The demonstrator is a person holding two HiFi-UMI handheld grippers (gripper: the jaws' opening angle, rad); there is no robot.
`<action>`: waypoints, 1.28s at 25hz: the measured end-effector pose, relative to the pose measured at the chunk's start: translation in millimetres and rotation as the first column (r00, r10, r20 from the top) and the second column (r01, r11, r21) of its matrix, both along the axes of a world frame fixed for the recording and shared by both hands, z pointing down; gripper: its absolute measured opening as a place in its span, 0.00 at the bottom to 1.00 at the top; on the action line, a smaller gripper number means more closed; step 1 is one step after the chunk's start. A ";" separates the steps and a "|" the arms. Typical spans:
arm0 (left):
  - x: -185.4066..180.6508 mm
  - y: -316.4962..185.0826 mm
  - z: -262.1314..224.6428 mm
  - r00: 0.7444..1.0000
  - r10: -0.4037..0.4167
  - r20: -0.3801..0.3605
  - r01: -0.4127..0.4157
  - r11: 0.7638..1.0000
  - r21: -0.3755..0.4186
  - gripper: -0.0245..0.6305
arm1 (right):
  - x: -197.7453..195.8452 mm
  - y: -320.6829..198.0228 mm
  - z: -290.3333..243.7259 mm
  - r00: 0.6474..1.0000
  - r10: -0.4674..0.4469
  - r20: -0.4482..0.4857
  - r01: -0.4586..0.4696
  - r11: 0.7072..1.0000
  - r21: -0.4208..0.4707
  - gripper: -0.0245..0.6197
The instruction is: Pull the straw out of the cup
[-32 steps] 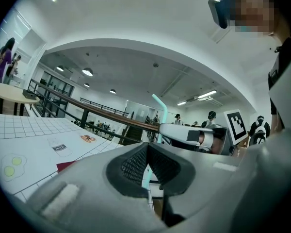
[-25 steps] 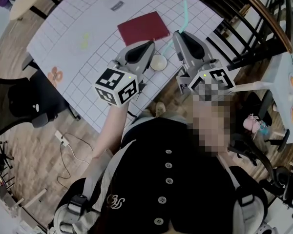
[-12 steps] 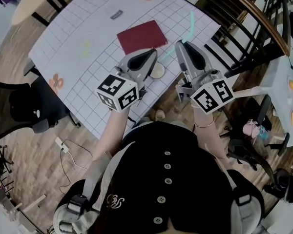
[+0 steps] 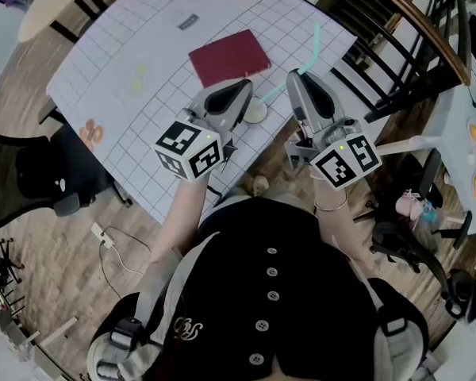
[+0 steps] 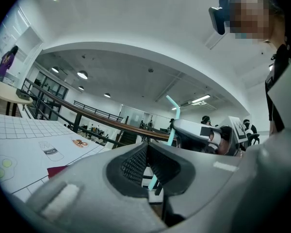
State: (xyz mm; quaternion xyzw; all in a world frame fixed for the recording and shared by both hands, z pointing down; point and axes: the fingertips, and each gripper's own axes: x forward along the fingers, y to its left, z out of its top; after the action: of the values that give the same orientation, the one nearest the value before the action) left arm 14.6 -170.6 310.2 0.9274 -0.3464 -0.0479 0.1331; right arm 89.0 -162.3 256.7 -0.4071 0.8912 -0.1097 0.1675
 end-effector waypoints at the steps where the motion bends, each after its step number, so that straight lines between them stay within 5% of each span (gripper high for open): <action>1: 0.6 1.0 0.1 1.000 0.003 0.000 -0.003 1.000 -0.001 0.04 | 0.5 1.0 1.1 1.000 0.004 0.000 -0.004 1.000 -0.004 0.08; 32: 7.5 17.6 15.8 0.999 0.048 0.011 -0.048 0.998 -0.045 0.04 | -4.0 16.8 9.5 0.999 0.033 -0.024 -0.034 0.999 -0.018 0.07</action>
State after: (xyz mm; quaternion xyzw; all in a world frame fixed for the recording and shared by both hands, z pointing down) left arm 22.1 -153.0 326.0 0.9325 -0.3258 -0.0312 0.1526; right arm 85.0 -145.5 266.1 -0.4249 0.8850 -0.1105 0.1549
